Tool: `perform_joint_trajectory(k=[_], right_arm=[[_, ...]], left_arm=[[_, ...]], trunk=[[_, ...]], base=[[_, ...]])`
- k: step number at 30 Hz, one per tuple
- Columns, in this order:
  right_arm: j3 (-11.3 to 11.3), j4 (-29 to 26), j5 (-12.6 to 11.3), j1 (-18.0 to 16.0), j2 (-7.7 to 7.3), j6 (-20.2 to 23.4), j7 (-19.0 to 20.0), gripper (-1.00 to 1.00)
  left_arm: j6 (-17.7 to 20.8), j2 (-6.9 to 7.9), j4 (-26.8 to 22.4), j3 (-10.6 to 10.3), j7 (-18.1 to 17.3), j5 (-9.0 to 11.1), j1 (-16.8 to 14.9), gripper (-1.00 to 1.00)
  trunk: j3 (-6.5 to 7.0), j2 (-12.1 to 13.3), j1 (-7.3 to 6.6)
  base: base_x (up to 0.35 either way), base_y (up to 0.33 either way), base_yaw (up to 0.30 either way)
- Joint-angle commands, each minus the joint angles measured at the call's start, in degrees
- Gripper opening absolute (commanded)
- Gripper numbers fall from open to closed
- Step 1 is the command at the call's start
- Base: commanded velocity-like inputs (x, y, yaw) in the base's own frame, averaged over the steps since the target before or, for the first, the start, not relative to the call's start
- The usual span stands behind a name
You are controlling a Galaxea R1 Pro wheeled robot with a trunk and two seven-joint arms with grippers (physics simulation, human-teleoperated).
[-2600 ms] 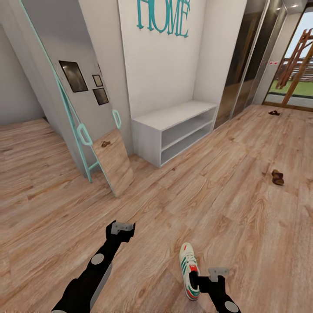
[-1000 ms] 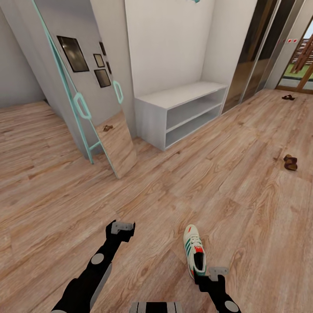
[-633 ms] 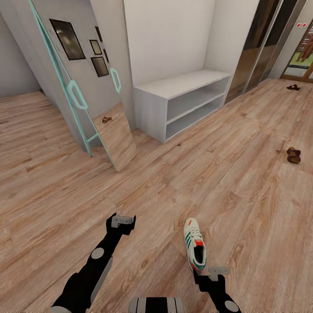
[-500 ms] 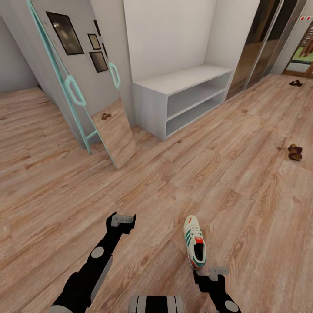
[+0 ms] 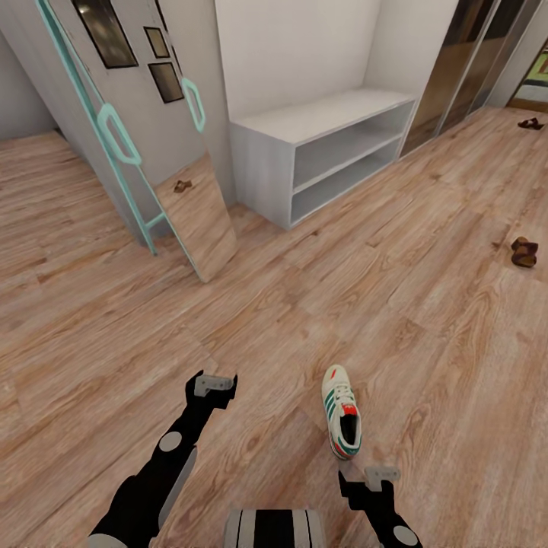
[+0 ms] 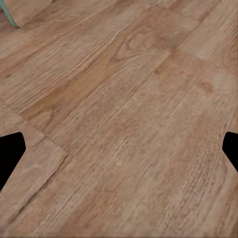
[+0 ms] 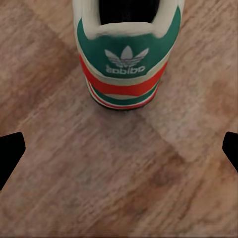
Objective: Pick up the two gym shoes and the two sandals from the corridor floor and place them onto the hallstand (shoe rack) in the corridor, making sure they are on the rack and not on the floor. Arrange them so the two gym shoes are next to each other and the two sandals are next to each other.
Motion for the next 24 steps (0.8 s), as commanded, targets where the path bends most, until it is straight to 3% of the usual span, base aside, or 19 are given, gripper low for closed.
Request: perform_joint_trajectory(k=[1,10,15,24], right_arm=[[-0.02,0.05,-0.03,-0.02,0.00,-0.19,0.08,1.00],[-0.06,-0.05,-0.02,-0.02,0.00,-0.19,0.08,1.00],[-0.03,-0.05,-0.02,-0.02,0.00,-0.19,0.09,1.00],[-0.04,-0.09,-0.05,-0.02,0.00,-0.19,0.09,1.00]], left_arm=[[-0.19,0.01,0.03,-0.07,0.04,0.13,-0.02,1.00],[-0.17,0.07,-0.73,-0.05,0.04,0.09,-0.02,1.00],[-0.19,0.05,-0.83,-0.07,0.04,0.09,-0.02,1.00],[-0.37,0.07,-1.10,-0.09,0.04,0.04,-0.02,1.00]], trunk=[[-0.13,-0.01,-0.01],[-0.60,-0.01,-0.01],[-1.74,-0.08,0.12],[-1.74,-0.08,0.12]], base=[[0.000,0.000,0.000],[0.000,0.000,0.000],[0.000,0.000,0.000],[0.000,0.000,0.000]])
